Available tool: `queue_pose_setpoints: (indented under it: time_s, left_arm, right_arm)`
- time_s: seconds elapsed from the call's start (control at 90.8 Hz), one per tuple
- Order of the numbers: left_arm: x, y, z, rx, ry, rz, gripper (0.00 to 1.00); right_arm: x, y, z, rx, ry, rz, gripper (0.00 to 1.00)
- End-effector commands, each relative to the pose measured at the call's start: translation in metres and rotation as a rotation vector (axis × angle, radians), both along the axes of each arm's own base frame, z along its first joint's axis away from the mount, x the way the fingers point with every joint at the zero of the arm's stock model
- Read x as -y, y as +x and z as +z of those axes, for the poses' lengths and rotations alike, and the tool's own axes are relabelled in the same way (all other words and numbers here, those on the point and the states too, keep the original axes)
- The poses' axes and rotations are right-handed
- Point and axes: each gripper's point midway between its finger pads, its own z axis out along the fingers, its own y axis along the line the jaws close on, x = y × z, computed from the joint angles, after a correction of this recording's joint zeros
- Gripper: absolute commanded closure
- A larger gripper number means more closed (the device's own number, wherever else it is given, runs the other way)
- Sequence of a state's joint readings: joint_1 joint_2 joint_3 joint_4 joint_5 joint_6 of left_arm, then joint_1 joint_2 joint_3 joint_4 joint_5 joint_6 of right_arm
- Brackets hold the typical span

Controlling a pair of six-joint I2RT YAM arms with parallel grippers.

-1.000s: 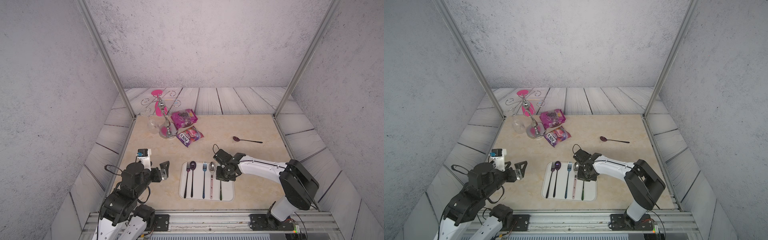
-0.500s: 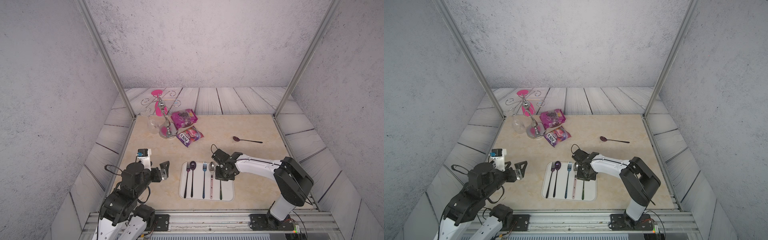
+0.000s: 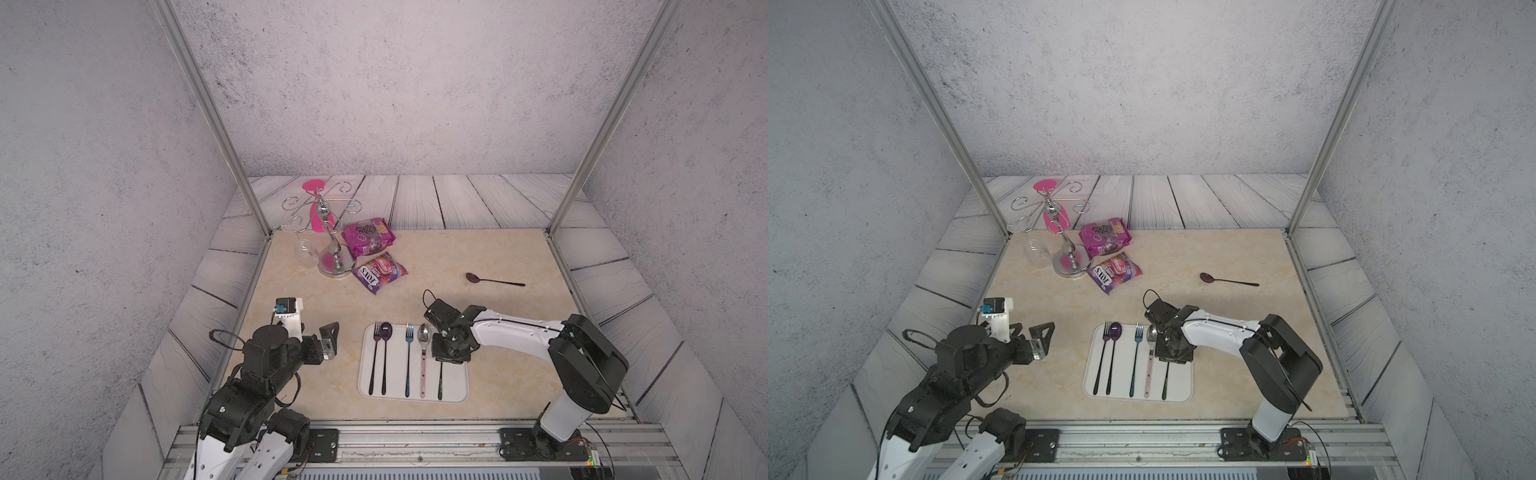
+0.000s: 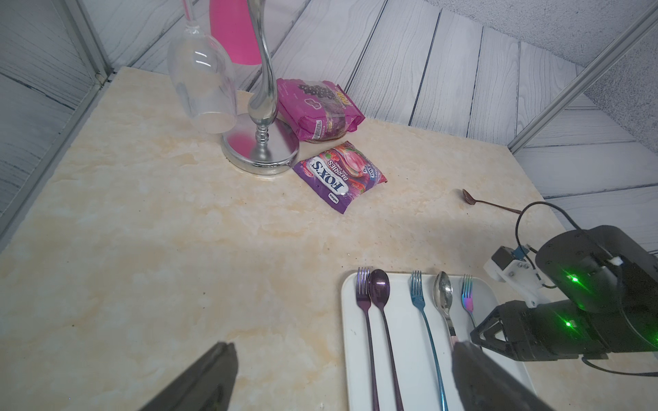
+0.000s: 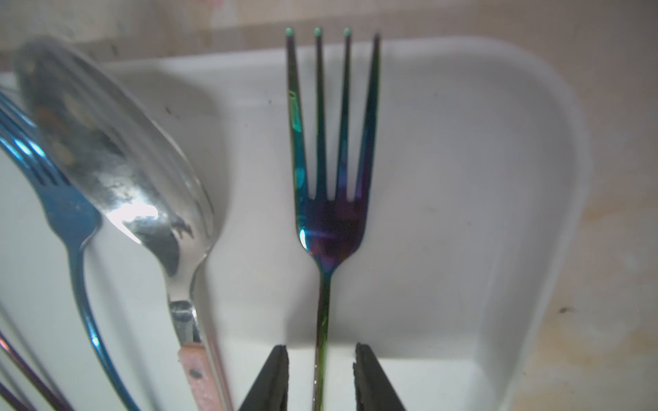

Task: Set the spoon and fork side by side
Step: Place the fork on the tray, then pick up the spoon from the center of the board.

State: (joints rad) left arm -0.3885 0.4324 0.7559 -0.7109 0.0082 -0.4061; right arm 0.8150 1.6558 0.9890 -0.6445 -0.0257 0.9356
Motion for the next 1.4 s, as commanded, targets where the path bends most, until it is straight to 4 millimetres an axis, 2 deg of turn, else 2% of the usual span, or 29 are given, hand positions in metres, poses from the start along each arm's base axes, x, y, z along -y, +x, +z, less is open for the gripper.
queue_pose_setpoints:
  time_s: [0.0, 0.11, 0.242, 0.385, 0.451, 0.528, 0.606, 0.694, 0.771, 0.837, 0.914, 1.002, 1.123, 1.222, 1.387]
  left_arm:
    - [0.0, -0.001, -0.005, -0.016, 0.006, -0.002, 0.0]
    - [-0.001, 0.0, -0.005, -0.015, 0.007, 0.001, 0.0]
    - [0.0, 0.001, -0.006, -0.021, 0.01, 0.003, 0.0]
    - [-0.001, 0.0, -0.008, -0.03, 0.015, 0.007, 0.0]
    - [-0.002, 0.001, -0.009, -0.032, 0.018, 0.009, 0.0]
    - [-0.002, 0.001, -0.01, -0.035, 0.02, 0.01, 0.0]
    - [-0.001, 0.002, -0.01, -0.04, 0.021, 0.011, 0.01]
    - [-0.001, 0.003, -0.011, -0.043, 0.023, 0.011, 0.0]
    - [-0.001, 0.003, -0.012, -0.049, 0.026, 0.012, 0.0]
    - [-0.002, 0.003, -0.013, -0.051, 0.03, 0.013, 0.0]
    - [-0.002, 0.004, -0.013, -0.053, 0.03, 0.014, 0.0]
    - [-0.002, 0.004, -0.013, -0.053, 0.031, 0.019, 0.0]
    - [-0.003, 0.006, -0.013, -0.05, 0.032, 0.027, 0.0]
    - [-0.004, 0.006, -0.013, -0.052, 0.037, 0.028, 0.0]
    - [-0.004, 0.006, -0.014, -0.056, 0.043, 0.029, 0.0]
  right_arm:
    - [0.004, 0.01, 0.039, 0.096, -0.009, 0.055, 0.63]
    - [0.017, 0.023, 0.07, 0.176, -0.042, 0.101, 0.58]
    - [0.037, 0.046, 0.094, 0.216, -0.038, 0.144, 0.57]
    - [0.067, 0.087, 0.118, 0.249, 0.018, 0.275, 0.55]
    - [0.086, 0.108, 0.124, 0.273, -0.016, 0.373, 0.52]
    - [0.111, 0.132, 0.116, 0.265, -0.094, 0.448, 0.52]
    - [0.138, 0.16, 0.105, 0.247, -0.119, 0.395, 0.52]
    - [0.15, 0.188, 0.084, 0.255, -0.092, 0.385, 0.53]
    - [0.152, 0.205, 0.071, 0.253, -0.071, 0.421, 0.52]
    - [0.159, 0.221, 0.059, 0.255, -0.068, 0.429, 0.47]
    - [0.164, 0.242, 0.056, 0.276, -0.042, 0.419, 0.41]
    - [0.167, 0.257, 0.055, 0.285, -0.003, 0.418, 0.28]
    - [0.176, 0.27, 0.041, 0.215, 0.047, 0.363, 0.18]
    - [0.18, 0.278, 0.027, 0.185, 0.108, 0.3, 0.14]
    - [0.187, 0.285, 0.017, 0.166, 0.182, 0.214, 0.12]
